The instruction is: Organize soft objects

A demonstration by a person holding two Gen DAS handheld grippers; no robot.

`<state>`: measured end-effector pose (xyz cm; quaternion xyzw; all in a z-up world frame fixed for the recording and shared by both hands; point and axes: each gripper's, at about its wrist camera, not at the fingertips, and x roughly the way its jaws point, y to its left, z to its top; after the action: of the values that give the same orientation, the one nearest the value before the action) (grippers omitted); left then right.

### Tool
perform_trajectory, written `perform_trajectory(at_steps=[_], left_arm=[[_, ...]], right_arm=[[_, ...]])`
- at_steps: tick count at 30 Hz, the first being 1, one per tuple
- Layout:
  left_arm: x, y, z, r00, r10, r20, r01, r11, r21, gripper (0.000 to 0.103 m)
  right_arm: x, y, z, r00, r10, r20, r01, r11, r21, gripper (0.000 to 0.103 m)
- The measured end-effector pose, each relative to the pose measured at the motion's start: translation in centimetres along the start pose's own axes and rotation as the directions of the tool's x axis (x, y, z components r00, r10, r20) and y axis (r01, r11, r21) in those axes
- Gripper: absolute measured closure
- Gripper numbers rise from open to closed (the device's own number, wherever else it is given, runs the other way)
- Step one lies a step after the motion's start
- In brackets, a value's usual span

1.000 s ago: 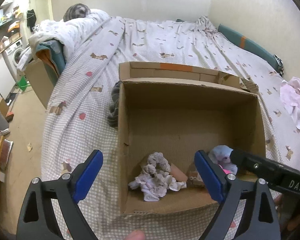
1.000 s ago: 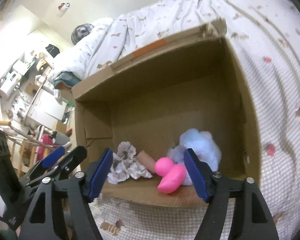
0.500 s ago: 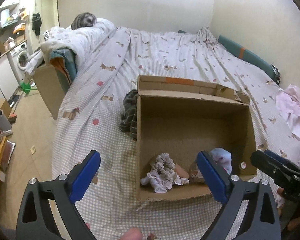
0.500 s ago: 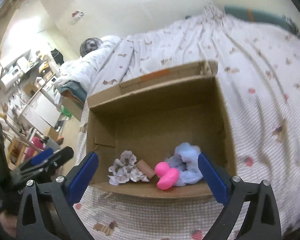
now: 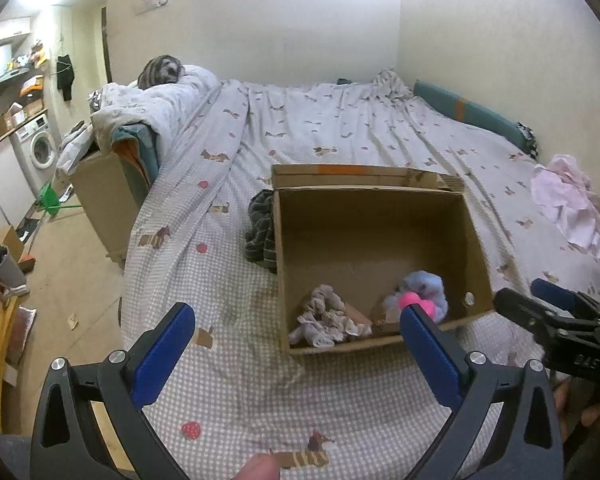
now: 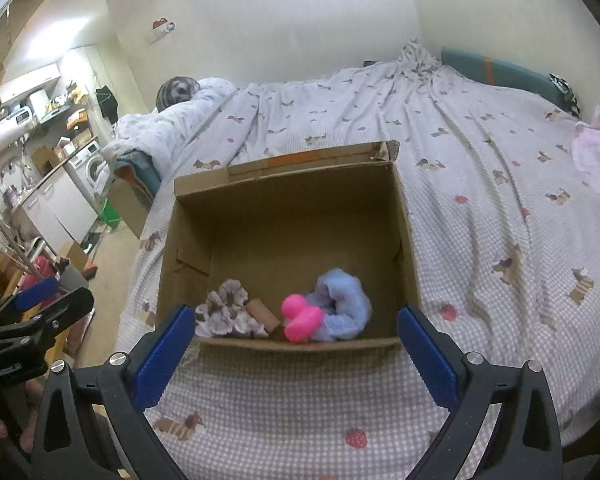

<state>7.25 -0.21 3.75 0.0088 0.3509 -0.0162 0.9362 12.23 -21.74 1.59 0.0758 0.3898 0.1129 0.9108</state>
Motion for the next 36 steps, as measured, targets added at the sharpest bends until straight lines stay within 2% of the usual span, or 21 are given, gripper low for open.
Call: perform_trajectory(at_steps=[4,16,21,36], left_arm=[[-0.7,0.0,-0.7,0.999,0.034,0.016,-0.034,0.999,-0.012,0.001],[1.0,1.5,-1.4,0.998,-0.007,-0.064,0.0,0.993,-0.117,0.001],[1.3,1.1,-1.6,0.997,-0.016,-0.072,0.008,0.994,-0.111,0.001],[1.7,0.9,-1.7,0.997,-0.012,-0.078,0.003,0.994,-0.108,0.001]], right_arm=[[-0.4,-0.1,-0.8,1.0,-0.006,-0.008,0.006,1.0,0.011,0.0],[0.4,-0.7,-1.5,0.998,-0.043,-0.036,0.044,0.999,0.031,0.0],[0.6,-1.3,-1.5,0.998,-0.05,-0.045,0.053,0.997,0.06,0.0],[0.6,-0.6,-1.5,0.997,-0.06,-0.044,0.062,0.998,0.026,0.0]])
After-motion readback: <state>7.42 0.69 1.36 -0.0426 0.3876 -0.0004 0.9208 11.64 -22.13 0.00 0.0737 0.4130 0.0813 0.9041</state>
